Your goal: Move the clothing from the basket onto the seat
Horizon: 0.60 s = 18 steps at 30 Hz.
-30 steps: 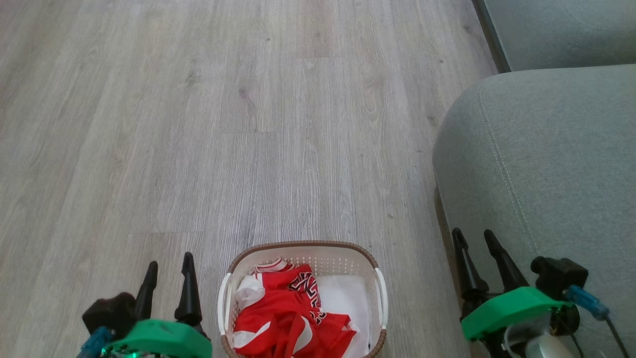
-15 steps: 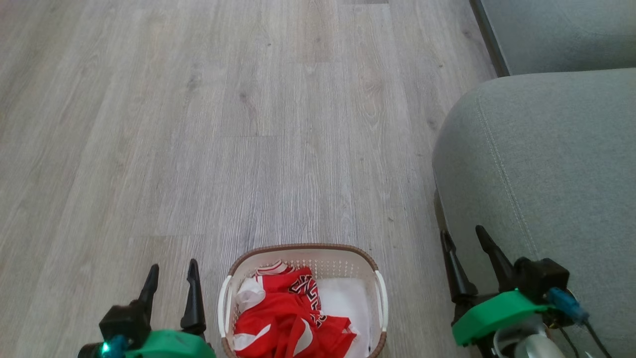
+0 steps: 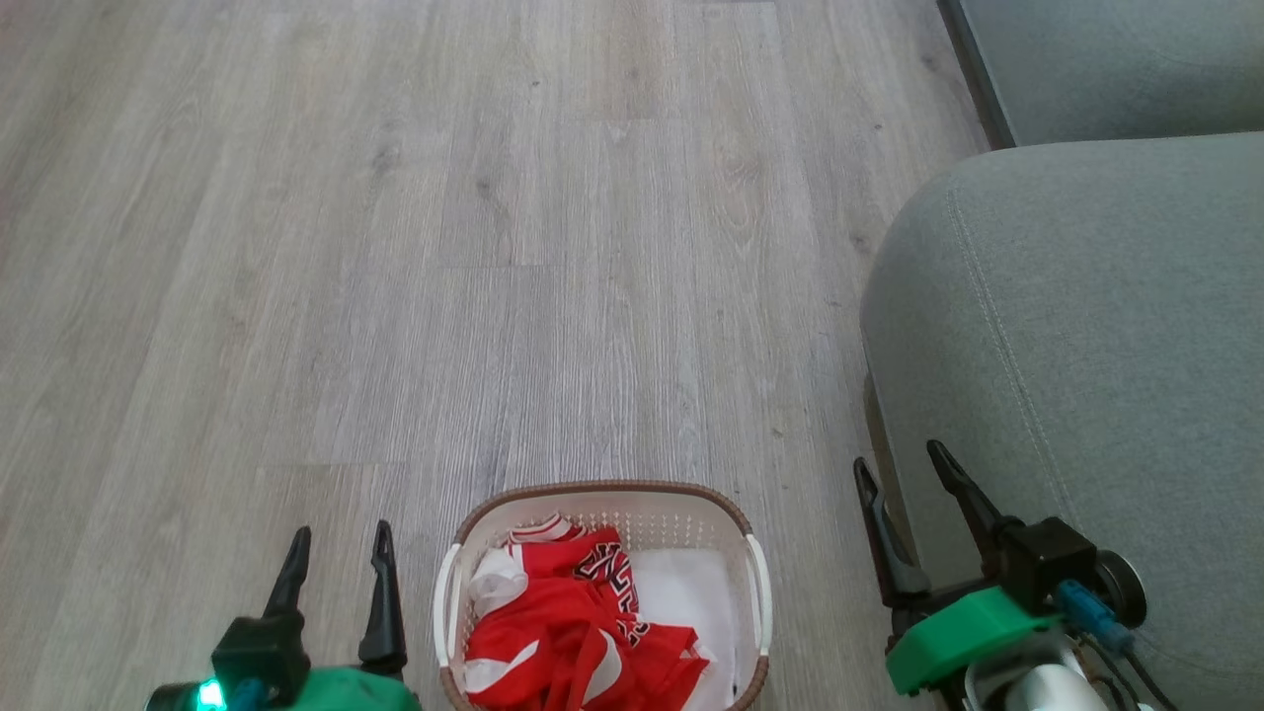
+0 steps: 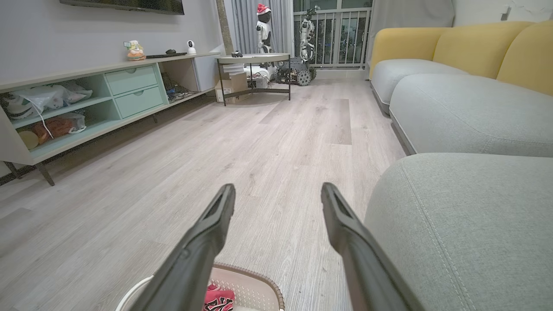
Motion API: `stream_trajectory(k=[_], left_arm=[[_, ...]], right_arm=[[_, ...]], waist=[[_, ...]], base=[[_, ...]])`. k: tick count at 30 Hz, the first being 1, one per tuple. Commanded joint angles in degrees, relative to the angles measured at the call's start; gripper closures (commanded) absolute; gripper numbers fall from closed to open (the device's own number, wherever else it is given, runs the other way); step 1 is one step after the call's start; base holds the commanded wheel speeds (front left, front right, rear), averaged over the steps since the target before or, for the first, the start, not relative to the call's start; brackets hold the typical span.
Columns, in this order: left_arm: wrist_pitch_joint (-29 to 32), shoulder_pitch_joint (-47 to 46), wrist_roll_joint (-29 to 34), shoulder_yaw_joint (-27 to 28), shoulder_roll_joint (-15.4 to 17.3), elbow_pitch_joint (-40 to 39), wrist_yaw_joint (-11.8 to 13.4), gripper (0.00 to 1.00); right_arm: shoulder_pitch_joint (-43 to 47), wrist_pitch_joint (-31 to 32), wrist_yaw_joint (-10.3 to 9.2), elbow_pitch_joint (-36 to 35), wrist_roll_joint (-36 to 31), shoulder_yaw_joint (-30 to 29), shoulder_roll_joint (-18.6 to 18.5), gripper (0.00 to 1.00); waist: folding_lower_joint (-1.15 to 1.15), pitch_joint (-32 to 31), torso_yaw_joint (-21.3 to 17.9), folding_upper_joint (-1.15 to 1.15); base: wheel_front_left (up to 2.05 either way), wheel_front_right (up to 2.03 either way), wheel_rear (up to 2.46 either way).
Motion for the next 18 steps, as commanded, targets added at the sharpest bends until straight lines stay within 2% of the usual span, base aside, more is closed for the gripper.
stream_trajectory(k=[1, 18], left_arm=[[-0.72, -1.73, 0.14, 2.05, 0.46, -1.68, 0.20, 0.00], [-0.72, -1.99, -2.37, 2.61, 0.44, -1.40, 0.02, 0.00]], right_arm=[[-1.16, -0.79, -0.01, -2.07, -0.38, 1.34, -0.61, 0.00], [-1.40, -0.79, -0.01, -1.59, 0.91, 0.41, -0.61, 0.00]], waist=[[0.00, 0.06, -0.02, 0.00], [0.00, 0.34, -0.05, 0.00]], base=[[0.00, 0.00, 0.00], [0.00, 0.00, 0.00]])
